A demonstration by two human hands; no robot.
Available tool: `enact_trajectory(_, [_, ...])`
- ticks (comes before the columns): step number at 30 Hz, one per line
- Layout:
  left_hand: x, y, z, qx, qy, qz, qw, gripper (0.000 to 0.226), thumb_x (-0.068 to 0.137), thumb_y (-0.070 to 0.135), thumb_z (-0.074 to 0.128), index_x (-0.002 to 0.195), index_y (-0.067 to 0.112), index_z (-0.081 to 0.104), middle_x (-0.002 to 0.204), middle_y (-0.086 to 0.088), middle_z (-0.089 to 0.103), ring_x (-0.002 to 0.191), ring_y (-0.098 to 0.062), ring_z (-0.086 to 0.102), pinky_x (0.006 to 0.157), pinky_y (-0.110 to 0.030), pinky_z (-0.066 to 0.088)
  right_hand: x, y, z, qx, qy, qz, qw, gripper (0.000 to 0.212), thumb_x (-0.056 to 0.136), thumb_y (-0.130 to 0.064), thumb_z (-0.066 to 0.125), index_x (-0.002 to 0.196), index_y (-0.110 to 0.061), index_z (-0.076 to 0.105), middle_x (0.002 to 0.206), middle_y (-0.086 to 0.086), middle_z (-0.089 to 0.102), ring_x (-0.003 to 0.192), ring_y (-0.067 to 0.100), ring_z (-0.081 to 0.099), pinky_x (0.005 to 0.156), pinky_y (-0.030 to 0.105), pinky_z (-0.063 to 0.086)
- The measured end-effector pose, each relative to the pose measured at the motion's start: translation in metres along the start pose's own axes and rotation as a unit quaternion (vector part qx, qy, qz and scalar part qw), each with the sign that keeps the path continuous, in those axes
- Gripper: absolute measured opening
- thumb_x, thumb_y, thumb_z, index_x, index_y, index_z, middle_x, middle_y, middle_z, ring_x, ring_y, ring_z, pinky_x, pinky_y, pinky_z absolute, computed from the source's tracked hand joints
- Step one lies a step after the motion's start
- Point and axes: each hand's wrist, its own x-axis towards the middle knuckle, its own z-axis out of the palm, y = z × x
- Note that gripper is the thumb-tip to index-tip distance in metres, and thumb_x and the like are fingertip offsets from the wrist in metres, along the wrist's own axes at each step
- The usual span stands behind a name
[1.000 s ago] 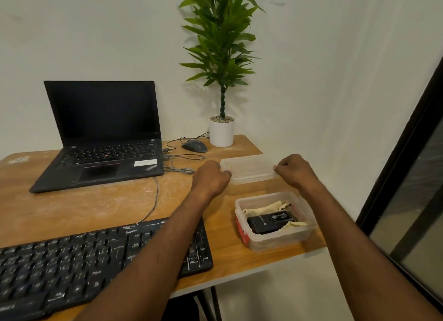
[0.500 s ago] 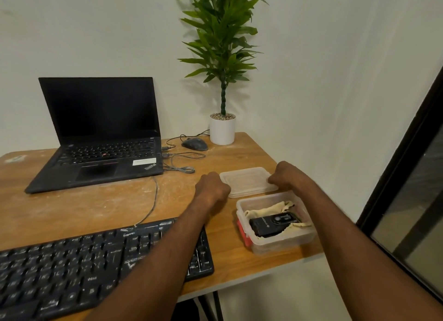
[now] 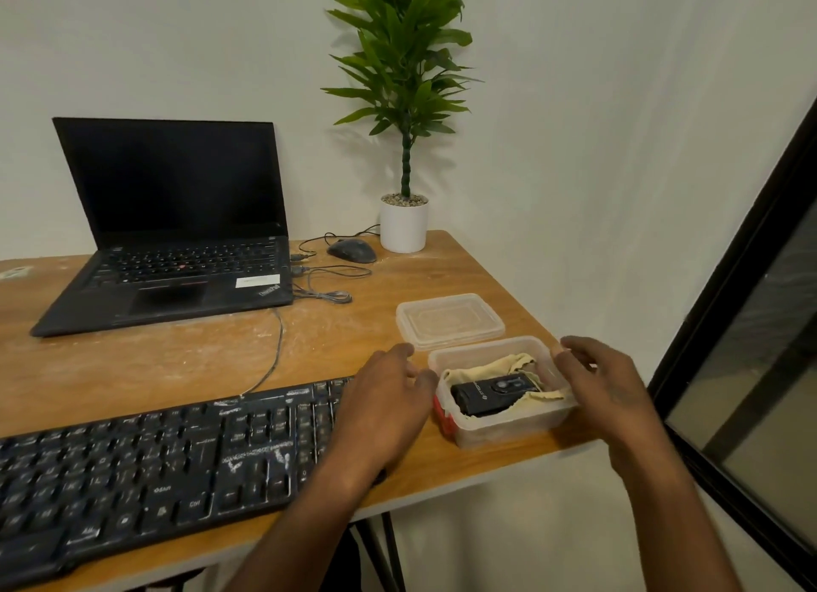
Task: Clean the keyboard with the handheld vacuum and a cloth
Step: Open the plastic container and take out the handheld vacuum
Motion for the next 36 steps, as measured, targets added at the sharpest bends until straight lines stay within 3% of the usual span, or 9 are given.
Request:
enact_trajectory(4, [-0.010, 0.000, 0.010, -0.142, -0.020, -0.029, 0.989, 0.039, 0.108, 0.030, 0.053, 0.146, 0.024, 0.056, 0.104, 0.006, 0.074, 0.076, -0.011, 0.076, 0.085, -0.041, 0.063, -0.011, 0.013, 0.018, 0.024, -0.010, -0.017, 1.000, 0.026, 0.103, -0.031, 0.054, 0.126, -0.026, 0.064, 0.121, -0.002, 0.066, 0.113, 0.020, 0.061, 0.086, 0.036, 0.049])
enact_trajectory(8, [-0.005, 0.002, 0.014, -0.140, 0.002, -0.022, 0.990, 0.032, 0.109, 0.023, 0.051, 0.138, 0.023, 0.063, 0.105, 0.006, 0.075, 0.073, -0.010, 0.077, 0.083, -0.043, 0.064, -0.002, 0.013, 0.029, -0.017, -0.014, -0.023, 1.000, 0.030, 0.104, -0.035, 0.048, 0.130, -0.027, 0.061, 0.123, -0.001, 0.065, 0.115, 0.022, 0.060, 0.101, 0.049, 0.052])
enact_trajectory(16, [0.018, 0.006, 0.010, -0.025, 0.009, -0.002, 1.000, 0.035, 0.109, 0.025, 0.048, 0.139, 0.015, 0.062, 0.116, -0.005, 0.075, 0.102, -0.023, 0.072, 0.094, -0.044, 0.057, 0.012, -0.004, 0.036, -0.067, -0.035, -0.017, 0.997, 0.037, 0.105, -0.035, 0.048, 0.139, -0.022, 0.055, 0.136, 0.005, 0.060, 0.119, 0.024, 0.057, 0.098, 0.044, 0.052])
enact_trajectory(18, [0.019, 0.007, 0.008, 0.001, 0.009, 0.002, 1.000, 0.041, 0.109, 0.030, 0.049, 0.147, 0.017, 0.056, 0.128, -0.004, 0.070, 0.114, -0.023, 0.068, 0.099, -0.039, 0.054, 0.010, -0.010, 0.035, -0.115, 0.014, -0.039, 0.992, 0.042, 0.103, -0.033, 0.054, 0.142, -0.017, 0.054, 0.140, 0.008, 0.056, 0.124, 0.027, 0.054, 0.096, 0.042, 0.049])
enact_trajectory(21, [0.009, 0.010, 0.006, 0.058, 0.040, 0.042, 0.997, 0.055, 0.107, 0.040, 0.054, 0.159, 0.026, 0.041, 0.148, 0.005, 0.049, 0.131, -0.019, 0.052, 0.099, -0.035, 0.049, -0.004, -0.022, 0.030, -0.181, 0.127, -0.125, 0.967, 0.035, 0.099, -0.031, 0.061, 0.130, -0.016, 0.064, 0.130, 0.005, 0.062, 0.118, 0.024, 0.050, 0.084, 0.037, 0.045])
enact_trajectory(24, [-0.001, 0.020, 0.004, 0.111, 0.079, 0.106, 0.985, 0.059, 0.103, 0.045, 0.060, 0.157, 0.033, 0.041, 0.153, 0.015, 0.040, 0.136, -0.012, 0.035, 0.095, -0.033, 0.049, -0.013, -0.032, 0.031, -0.274, 0.115, -0.159, 0.942, 0.027, 0.099, -0.037, 0.060, 0.116, -0.019, 0.072, 0.111, 0.000, 0.071, 0.106, 0.020, 0.050, 0.080, 0.035, 0.040])
enact_trajectory(29, [0.019, 0.036, 0.000, 0.176, -0.017, 0.165, 0.970, 0.057, 0.092, 0.045, 0.074, 0.144, 0.025, 0.061, 0.149, 0.011, 0.049, 0.136, -0.016, 0.031, 0.107, -0.037, 0.039, -0.012, -0.047, 0.042, -0.427, 0.052, -0.115, 0.895, 0.032, 0.101, -0.047, 0.053, 0.112, -0.021, 0.070, 0.104, 0.000, 0.069, 0.103, 0.019, 0.050, 0.087, 0.038, 0.037])
enact_trajectory(33, [0.047, 0.051, -0.007, 0.273, -0.112, 0.168, 0.941, 0.044, 0.089, 0.043, 0.077, 0.128, 0.022, 0.072, 0.134, 0.001, 0.061, 0.133, -0.024, 0.037, 0.105, -0.045, 0.032, -0.012, -0.051, 0.045, -0.453, 0.040, -0.092, 0.886, 0.031, 0.103, -0.046, 0.049, 0.109, -0.021, 0.067, 0.106, 0.002, 0.068, 0.104, 0.021, 0.051, 0.089, 0.039, 0.036])
enact_trajectory(36, [0.058, 0.056, -0.004, 0.323, -0.167, 0.164, 0.917, 0.045, 0.090, 0.047, 0.076, 0.128, 0.023, 0.072, 0.130, -0.002, 0.065, 0.132, -0.025, 0.039, 0.105, -0.048, 0.030, -0.013, -0.048, 0.046, -0.454, 0.033, -0.083, 0.886, 0.031, 0.103, -0.047, 0.049, 0.108, -0.021, 0.067, 0.106, 0.002, 0.068, 0.104, 0.021, 0.050, 0.088, 0.038, 0.035])
